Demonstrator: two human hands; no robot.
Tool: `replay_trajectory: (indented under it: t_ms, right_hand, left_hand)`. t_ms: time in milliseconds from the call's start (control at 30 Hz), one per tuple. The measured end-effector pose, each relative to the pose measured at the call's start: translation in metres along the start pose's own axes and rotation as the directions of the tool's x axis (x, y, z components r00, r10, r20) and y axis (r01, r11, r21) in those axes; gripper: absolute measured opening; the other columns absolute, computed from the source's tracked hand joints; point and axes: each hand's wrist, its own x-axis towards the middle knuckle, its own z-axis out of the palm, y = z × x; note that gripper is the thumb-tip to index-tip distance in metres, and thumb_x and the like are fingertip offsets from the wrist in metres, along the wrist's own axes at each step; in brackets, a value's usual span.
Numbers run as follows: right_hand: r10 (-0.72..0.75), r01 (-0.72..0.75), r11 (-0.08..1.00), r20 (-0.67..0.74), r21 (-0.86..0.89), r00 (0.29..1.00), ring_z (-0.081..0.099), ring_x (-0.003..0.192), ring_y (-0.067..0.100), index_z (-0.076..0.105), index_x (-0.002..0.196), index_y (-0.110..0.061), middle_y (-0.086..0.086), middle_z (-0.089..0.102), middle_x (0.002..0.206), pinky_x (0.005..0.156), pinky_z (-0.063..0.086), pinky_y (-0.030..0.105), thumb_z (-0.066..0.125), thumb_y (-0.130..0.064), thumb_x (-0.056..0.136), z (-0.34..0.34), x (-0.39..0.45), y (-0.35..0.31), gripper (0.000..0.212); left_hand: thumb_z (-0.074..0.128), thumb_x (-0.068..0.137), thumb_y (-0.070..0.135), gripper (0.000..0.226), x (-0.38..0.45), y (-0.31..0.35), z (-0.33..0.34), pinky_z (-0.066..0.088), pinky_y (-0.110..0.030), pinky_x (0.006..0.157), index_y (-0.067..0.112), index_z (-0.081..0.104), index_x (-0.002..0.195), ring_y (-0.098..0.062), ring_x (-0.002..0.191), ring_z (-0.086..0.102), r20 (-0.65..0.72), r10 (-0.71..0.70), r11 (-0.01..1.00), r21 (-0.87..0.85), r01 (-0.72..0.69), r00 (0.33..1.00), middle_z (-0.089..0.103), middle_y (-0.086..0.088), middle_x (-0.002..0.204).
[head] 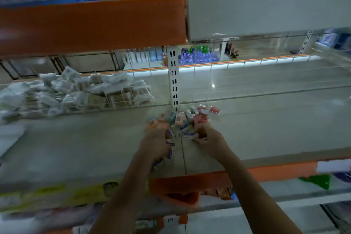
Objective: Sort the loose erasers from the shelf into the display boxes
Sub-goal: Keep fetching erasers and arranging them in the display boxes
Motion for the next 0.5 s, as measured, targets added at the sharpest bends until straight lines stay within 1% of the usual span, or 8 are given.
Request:
replay_trajectory:
  t_ms: [67, 133, 167, 233, 300, 367, 400, 500]
  right_hand:
    - [0.012, -0.016, 0.986, 0.027, 0.165, 1.000, 0.061, 0.091, 0.012, 0.058, 0.098, -0.017, 0.002, 0.063, 0.101, 0.075, 0.050, 0.018, 0.069, -0.013, 0.082, -0.002, -0.008, -0.002, 0.020]
    - [0.034, -0.052, 0.953, 0.067, 0.300, 0.997, 0.062, 0.088, 0.011, 0.060, 0.098, -0.020, 0.001, 0.063, 0.097, 0.072, 0.051, 0.019, 0.068, -0.015, 0.082, -0.003, -0.013, -0.005, 0.019]
    - [0.044, -0.076, 0.925, 0.093, 0.373, 0.995, 0.062, 0.088, 0.012, 0.060, 0.098, -0.022, 0.002, 0.063, 0.097, 0.074, 0.052, 0.019, 0.067, -0.014, 0.082, -0.002, -0.015, -0.007, 0.019]
    - [0.058, -0.130, 0.822, 0.145, 0.555, 0.988, 0.064, 0.093, 0.018, 0.060, 0.101, -0.019, 0.009, 0.063, 0.102, 0.082, 0.055, 0.027, 0.064, -0.009, 0.084, 0.001, -0.016, -0.014, 0.021]
    - [0.069, -0.185, 0.670, 0.188, 0.719, 0.980, 0.065, 0.094, 0.022, 0.061, 0.104, -0.014, 0.016, 0.062, 0.105, 0.081, 0.056, 0.029, 0.059, -0.001, 0.085, 0.005, -0.016, -0.024, 0.023]
    - [0.068, -0.240, 0.545, 0.243, 0.803, 0.968, 0.067, 0.091, 0.024, 0.062, 0.105, -0.016, 0.017, 0.063, 0.103, 0.075, 0.057, 0.028, 0.054, 0.002, 0.088, 0.013, -0.016, -0.038, 0.026]
    - [0.054, -0.262, 0.510, 0.273, 0.819, 0.960, 0.068, 0.090, 0.024, 0.061, 0.105, -0.018, 0.015, 0.064, 0.102, 0.072, 0.057, 0.029, 0.052, 0.002, 0.089, 0.018, -0.015, -0.045, 0.028]
    - [0.003, -0.310, 0.476, 0.351, 0.823, 0.936, 0.069, 0.086, 0.027, 0.055, 0.111, -0.016, 0.016, 0.063, 0.104, 0.068, 0.058, 0.033, 0.051, 0.001, 0.090, 0.044, -0.015, -0.068, 0.028]
  left_hand:
    - [0.062, 0.082, 0.006, 0.044, -0.004, 0.006, 0.001, 0.050, -0.031, 0.066, 0.019, 0.051, 0.123, -0.018, 0.088, 0.055, -0.035, 0.002, 1.000, -0.026, -0.003, 0.999, 0.053, -0.001, 0.108]
    - [0.058, 0.086, 0.010, 0.034, -0.008, 0.008, 0.001, 0.050, -0.030, 0.068, 0.020, 0.055, 0.118, -0.018, 0.088, 0.058, -0.074, -0.008, 1.000, -0.029, 0.006, 0.997, 0.057, -0.001, 0.111]
    - [0.057, 0.088, 0.013, 0.030, -0.012, 0.008, 0.000, 0.050, -0.030, 0.070, 0.022, 0.057, 0.117, -0.019, 0.088, 0.059, -0.098, -0.011, 0.999, -0.038, 0.008, 0.995, 0.058, 0.001, 0.111]
    - [0.059, 0.089, 0.019, 0.026, -0.019, 0.003, -0.003, 0.048, -0.028, 0.069, 0.024, 0.059, 0.115, -0.016, 0.086, 0.060, -0.162, -0.014, 1.000, -0.026, 0.010, 0.987, 0.061, 0.003, 0.104]
    - [0.061, 0.089, 0.024, 0.032, -0.027, -0.006, -0.009, 0.044, -0.024, 0.068, 0.021, 0.058, 0.120, -0.013, 0.083, 0.059, -0.202, -0.026, 0.999, -0.043, 0.017, 0.979, 0.065, 0.000, 0.102]
    - [0.062, 0.090, 0.030, 0.034, -0.039, -0.017, -0.017, 0.045, -0.022, 0.066, 0.021, 0.057, 0.121, -0.012, 0.082, 0.062, -0.214, -0.069, 0.988, -0.153, 0.037, 0.974, 0.068, 0.000, 0.098]
    - [0.062, 0.090, 0.032, 0.027, -0.046, -0.024, -0.022, 0.049, -0.024, 0.066, 0.023, 0.058, 0.115, -0.011, 0.079, 0.064, -0.222, -0.099, 0.969, -0.242, 0.044, 0.970, 0.068, 0.002, 0.093]
    - [0.063, 0.090, 0.029, 0.009, -0.072, -0.046, -0.038, 0.056, -0.029, 0.065, 0.028, 0.057, 0.096, -0.011, 0.070, 0.068, -0.240, -0.189, 0.845, -0.534, 0.033, 0.952, 0.068, 0.001, 0.085]
